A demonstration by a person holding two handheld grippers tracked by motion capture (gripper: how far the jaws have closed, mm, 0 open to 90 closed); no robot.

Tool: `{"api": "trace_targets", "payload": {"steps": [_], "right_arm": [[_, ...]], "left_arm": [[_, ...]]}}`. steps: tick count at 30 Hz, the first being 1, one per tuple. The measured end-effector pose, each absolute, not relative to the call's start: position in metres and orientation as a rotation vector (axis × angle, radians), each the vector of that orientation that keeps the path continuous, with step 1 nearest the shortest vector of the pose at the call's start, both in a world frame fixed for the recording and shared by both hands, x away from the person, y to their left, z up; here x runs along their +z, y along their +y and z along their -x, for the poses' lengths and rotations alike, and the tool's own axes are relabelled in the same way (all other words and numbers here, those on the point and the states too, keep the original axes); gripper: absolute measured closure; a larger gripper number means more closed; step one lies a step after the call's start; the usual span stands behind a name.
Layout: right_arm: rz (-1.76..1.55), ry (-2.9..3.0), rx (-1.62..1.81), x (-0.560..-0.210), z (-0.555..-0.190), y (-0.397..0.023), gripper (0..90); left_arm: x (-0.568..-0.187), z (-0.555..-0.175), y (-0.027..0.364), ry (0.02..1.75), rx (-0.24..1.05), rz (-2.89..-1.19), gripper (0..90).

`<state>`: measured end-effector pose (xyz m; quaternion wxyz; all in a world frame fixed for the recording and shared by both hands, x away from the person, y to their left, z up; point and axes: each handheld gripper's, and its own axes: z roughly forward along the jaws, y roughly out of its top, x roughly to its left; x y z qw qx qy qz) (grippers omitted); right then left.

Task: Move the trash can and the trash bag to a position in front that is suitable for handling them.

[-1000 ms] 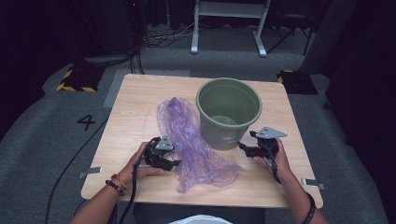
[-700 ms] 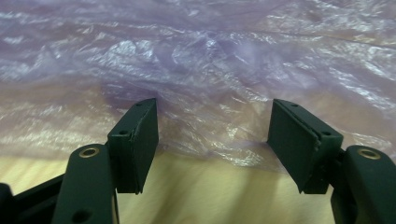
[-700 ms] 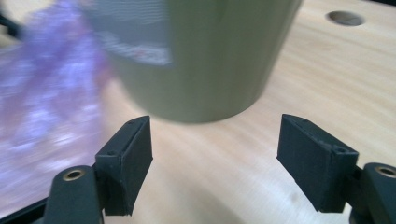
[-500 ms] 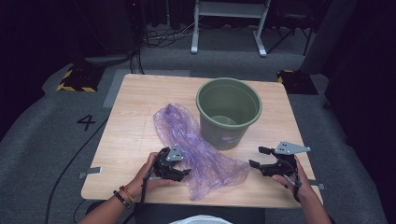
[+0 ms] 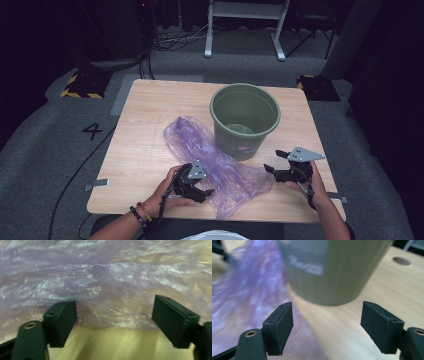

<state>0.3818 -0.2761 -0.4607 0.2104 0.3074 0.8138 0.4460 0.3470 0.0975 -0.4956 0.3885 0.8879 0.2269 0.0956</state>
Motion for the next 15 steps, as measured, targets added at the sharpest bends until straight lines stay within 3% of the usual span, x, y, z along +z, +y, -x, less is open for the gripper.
{"api": "trace_targets", "payload": {"steps": [7,15], "right_arm": [[-0.863,2.222,1.268,-0.452,-0.404,-0.27,26.5],[-0.834,2.209,1.284,-0.445,-0.417,-0.259,26.4]], "left_arm": [[-0.468,-0.361,0.141,0.605,0.354,-2.154,17.5],[-0.477,-0.395,0.166,0.689,0.447,-2.181,18.3]]}}
